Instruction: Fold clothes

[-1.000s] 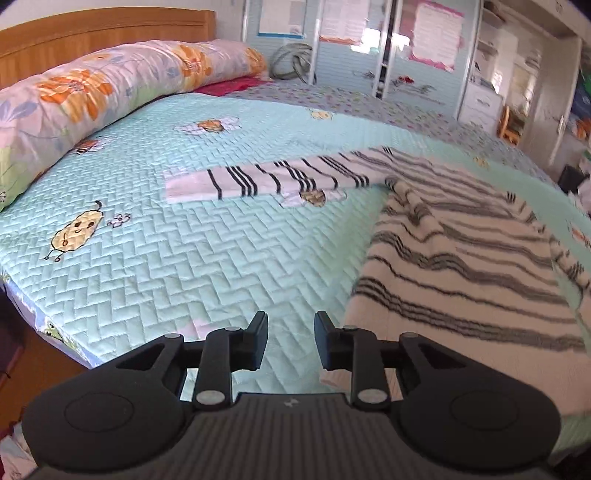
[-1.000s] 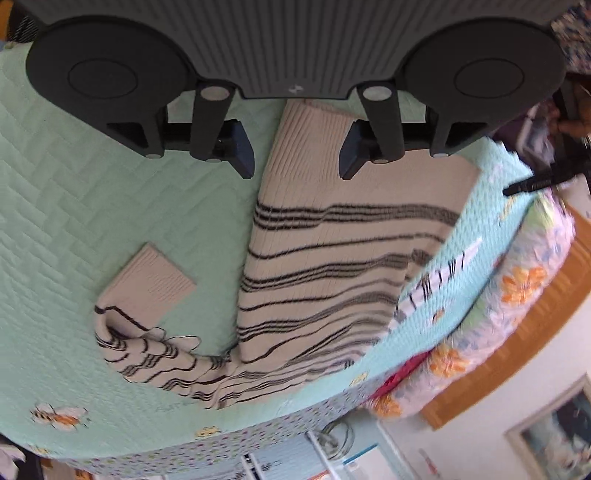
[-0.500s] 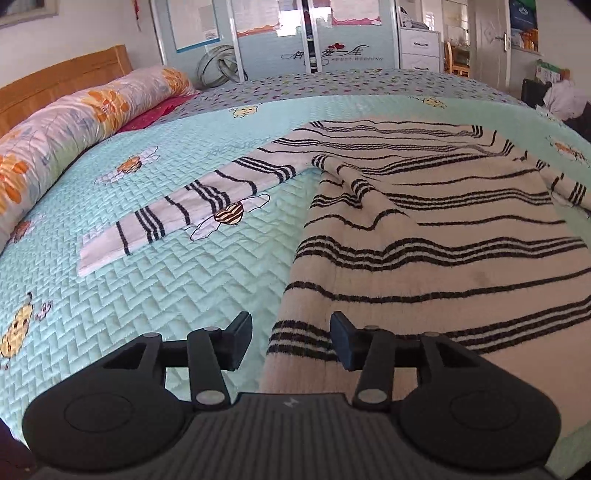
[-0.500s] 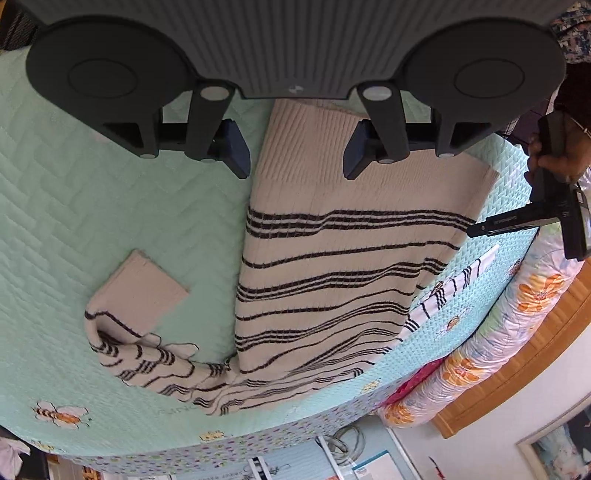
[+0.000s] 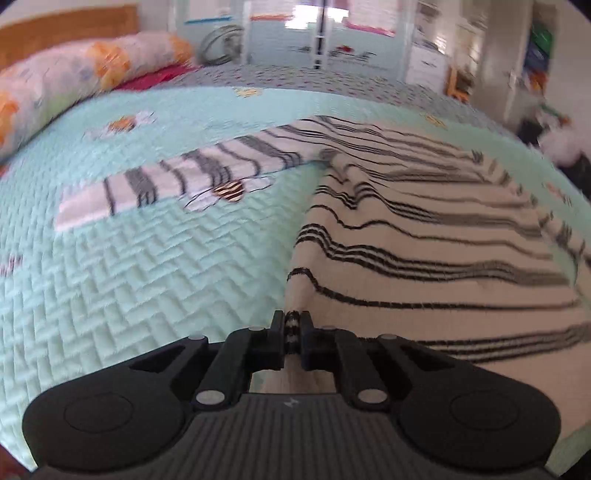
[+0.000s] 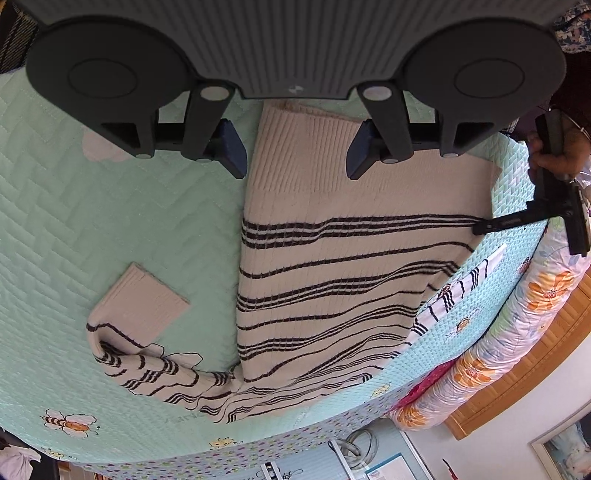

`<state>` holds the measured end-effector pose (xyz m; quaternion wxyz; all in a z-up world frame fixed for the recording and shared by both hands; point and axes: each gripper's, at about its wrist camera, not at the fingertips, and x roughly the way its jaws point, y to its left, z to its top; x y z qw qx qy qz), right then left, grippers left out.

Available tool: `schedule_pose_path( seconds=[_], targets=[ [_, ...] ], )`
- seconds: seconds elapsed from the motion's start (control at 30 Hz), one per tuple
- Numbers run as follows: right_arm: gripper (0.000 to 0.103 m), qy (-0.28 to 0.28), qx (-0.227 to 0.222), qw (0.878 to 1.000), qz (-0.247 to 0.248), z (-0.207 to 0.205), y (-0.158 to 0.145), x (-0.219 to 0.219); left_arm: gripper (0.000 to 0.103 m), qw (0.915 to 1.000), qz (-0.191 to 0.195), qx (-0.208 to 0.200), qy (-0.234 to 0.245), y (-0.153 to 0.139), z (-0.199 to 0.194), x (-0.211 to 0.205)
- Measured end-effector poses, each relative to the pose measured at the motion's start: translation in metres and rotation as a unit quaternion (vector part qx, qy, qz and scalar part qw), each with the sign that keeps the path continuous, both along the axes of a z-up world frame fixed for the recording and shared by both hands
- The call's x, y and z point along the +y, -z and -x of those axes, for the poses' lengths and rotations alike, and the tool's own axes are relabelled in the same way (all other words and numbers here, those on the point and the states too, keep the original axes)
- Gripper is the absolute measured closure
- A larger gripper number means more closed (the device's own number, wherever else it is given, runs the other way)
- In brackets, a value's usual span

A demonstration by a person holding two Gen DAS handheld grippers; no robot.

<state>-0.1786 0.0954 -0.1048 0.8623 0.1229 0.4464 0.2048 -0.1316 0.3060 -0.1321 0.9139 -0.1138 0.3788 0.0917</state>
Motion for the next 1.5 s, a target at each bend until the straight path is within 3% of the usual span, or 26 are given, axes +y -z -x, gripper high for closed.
schedule_pose_path(
  seconds=[0.17,0.2,0.23,0.3,0.37,0.53,0.6,0.67,0.73,0.8,0.9,0.97,1.03,1.07,1.1,1.17,1.2,1.23,1.27,1.3,1.33,1.37,1.4,1.43,1.47,1.5],
  targets=[
    [0.043,-0.005,0.009,1.0,0.002,-0.002,0.005,0.007,0.089,0.9932,0.113,0.0,-0.027,0.009,0.012,0.028],
    [0.043,-0.008,0.009,1.0,0.003,-0.001,0.005,0.008,0.084,0.9918,0.122,-0.007,-0.037,0.008,0.015,0.03],
    [0.043,-0.009,0.01,1.0,0.003,-0.001,0.006,0.009,0.072,0.9909,0.125,-0.012,-0.049,0.006,0.018,0.031],
    [0.042,-0.006,0.012,1.0,0.002,-0.001,0.007,0.008,0.064,0.9909,0.114,-0.024,-0.067,-0.001,0.024,0.031],
    [0.042,0.001,0.015,1.0,-0.001,-0.001,0.008,0.005,0.064,0.992,0.097,-0.044,-0.068,-0.01,0.03,0.029],
    [0.042,0.017,0.02,1.0,-0.004,-0.002,0.011,0.0,0.052,0.9971,-0.031,-0.07,-0.006,-0.026,0.032,-0.005],
    [0.042,0.023,0.022,0.999,-0.005,-0.003,0.012,-0.002,0.048,0.994,-0.082,-0.055,0.047,-0.02,0.03,-0.027],
    [0.041,0.026,0.024,0.999,-0.004,-0.003,0.014,-0.003,0.047,0.9897,-0.124,-0.021,0.069,-0.005,0.024,-0.043],
    [0.04,0.03,0.025,0.999,-0.005,-0.003,0.015,-0.005,0.051,0.9871,-0.144,0.011,0.07,0.012,0.02,-0.049],
    [0.037,0.036,0.026,0.999,-0.007,-0.004,0.016,-0.007,0.06,0.9844,-0.156,0.012,0.08,0.019,0.02,-0.051],
    [0.036,0.049,0.034,0.998,-0.017,-0.008,0.023,-0.013,0.082,0.9698,-0.214,0.011,0.116,0.021,0.022,-0.066],
    [0.036,0.058,0.039,0.997,-0.028,-0.013,0.03,-0.016,0.089,0.961,-0.242,0.015,0.133,0.023,0.022,-0.075],
    [0.036,0.058,0.033,0.997,-0.038,-0.016,0.035,-0.015,0.094,0.9639,-0.231,0.017,0.132,0.023,0.02,-0.074],
    [0.036,0.057,0.03,0.997,-0.042,-0.017,0.037,-0.015,0.094,0.9683,-0.215,0.018,0.126,0.021,0.018,-0.07],
    [0.035,0.05,0.026,0.997,-0.044,-0.019,0.038,-0.012,0.095,0.9806,-0.161,0.019,0.109,0.016,0.015,-0.059],
    [0.035,0.033,0.02,0.998,-0.047,-0.023,0.039,-0.006,0.095,0.9973,-0.026,0.02,0.066,0.005,0.008,-0.031],
    [0.036,0.025,0.019,0.998,-0.048,-0.025,0.04,-0.003,0.095,0.9971,0.063,0.014,0.04,-0.001,0.007,-0.012],
    [0.044,0.017,0.019,0.998,-0.05,-0.027,0.04,0.0,0.095,0.9877,0.155,0.003,0.016,-0.003,0.007,0.007],
    [0.065,0.014,0.022,0.998,-0.051,-0.03,0.041,0.001,0.096,0.9643,0.264,-0.011,-0.01,0.0,0.011,0.026],
    [0.081,0.011,0.026,0.998,-0.052,-0.033,0.042,0.003,0.096,0.9253,0.377,-0.026,-0.036,0.006,0.016,0.045],
    [0.098,0.013,0.031,0.998,-0.056,-0.035,0.042,0.001,0.096,0.8874,0.455,-0.045,-0.057,0.012,0.025,0.057],
    [0.098,0.016,0.033,0.997,-0.065,-0.035,0.04,-0.004,0.096,0.8487,0.519,-0.066,-0.075,0.019,0.034,0.066],
    [0.098,0.018,0.031,0.996,-0.078,-0.032,0.036,-0.009,0.096,0.8045,0.58,-0.087,-0.092,0.025,0.044,0.076],
    [0.099,0.013,0.025,0.996,-0.087,-0.03,0.03,-0.013,0.096,0.8051,0.577,-0.091,-0.102,0.025,0.051,0.082],
    [0.099,0.009,0.019,0.995,-0.095,-0.028,0.024,-0.017,0.095,0.8237,0.55,-0.089,-0.107,0.024,0.056,0.086],
    [0.099,0.003,0.013,0.995,-0.104,-0.026,0.018,-0.021,0.095,0.8505,0.507,-0.069,-0.121,0.025,0.06,0.089]
  ],
)
